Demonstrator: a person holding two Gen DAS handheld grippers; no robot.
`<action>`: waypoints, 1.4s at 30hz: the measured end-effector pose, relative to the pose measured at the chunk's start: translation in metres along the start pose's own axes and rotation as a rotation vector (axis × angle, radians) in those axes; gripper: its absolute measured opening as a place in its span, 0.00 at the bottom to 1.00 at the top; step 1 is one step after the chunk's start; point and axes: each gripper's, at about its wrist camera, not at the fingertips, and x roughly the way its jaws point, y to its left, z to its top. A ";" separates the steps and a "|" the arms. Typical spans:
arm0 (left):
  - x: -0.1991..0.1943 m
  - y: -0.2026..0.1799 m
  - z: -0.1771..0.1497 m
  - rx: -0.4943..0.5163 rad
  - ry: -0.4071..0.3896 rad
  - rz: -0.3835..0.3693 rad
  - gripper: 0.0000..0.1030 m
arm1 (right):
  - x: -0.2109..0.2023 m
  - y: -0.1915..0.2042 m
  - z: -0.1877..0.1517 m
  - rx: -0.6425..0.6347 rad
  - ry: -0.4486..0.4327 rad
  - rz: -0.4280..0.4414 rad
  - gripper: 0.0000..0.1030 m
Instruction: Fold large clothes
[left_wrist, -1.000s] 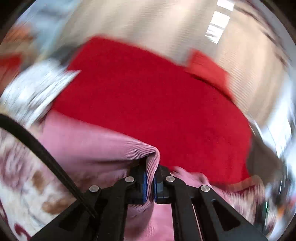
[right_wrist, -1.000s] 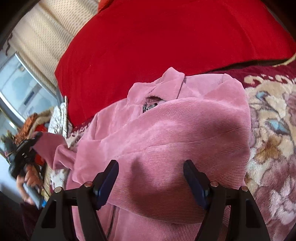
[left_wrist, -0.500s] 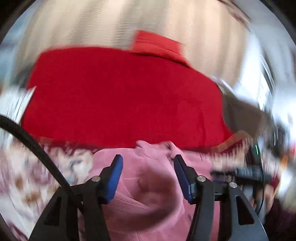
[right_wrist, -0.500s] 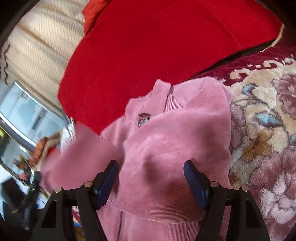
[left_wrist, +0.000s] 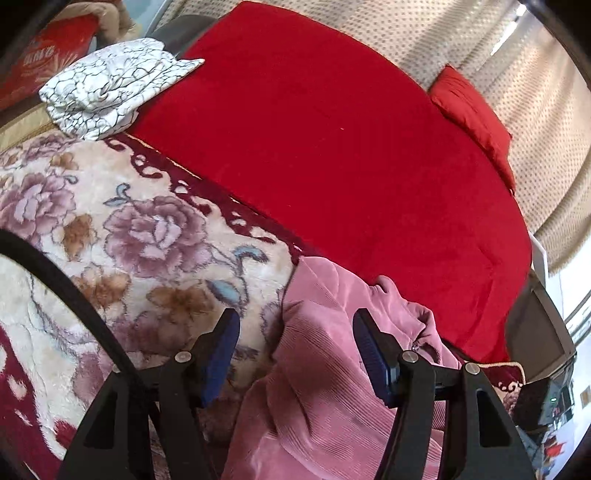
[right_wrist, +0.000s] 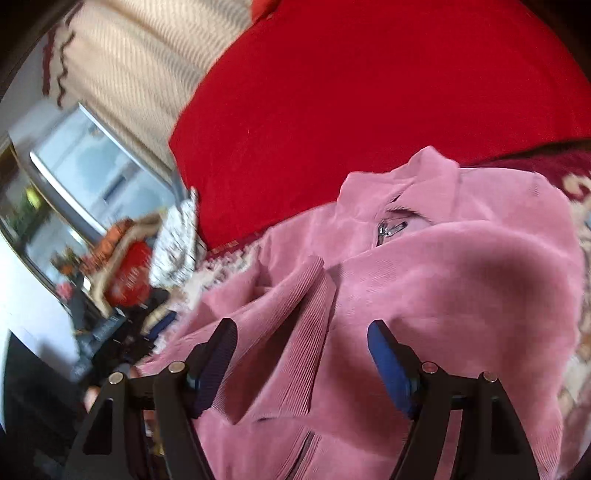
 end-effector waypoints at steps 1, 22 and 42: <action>-0.001 0.001 0.000 -0.002 0.000 0.000 0.63 | 0.011 0.002 0.000 -0.012 0.019 -0.015 0.72; 0.003 0.000 -0.001 0.053 0.016 0.035 0.63 | -0.010 0.047 -0.025 -0.166 -0.080 -0.073 0.07; 0.023 -0.020 -0.012 0.123 0.060 0.113 0.63 | -0.045 -0.042 0.011 0.222 -0.066 -0.003 0.92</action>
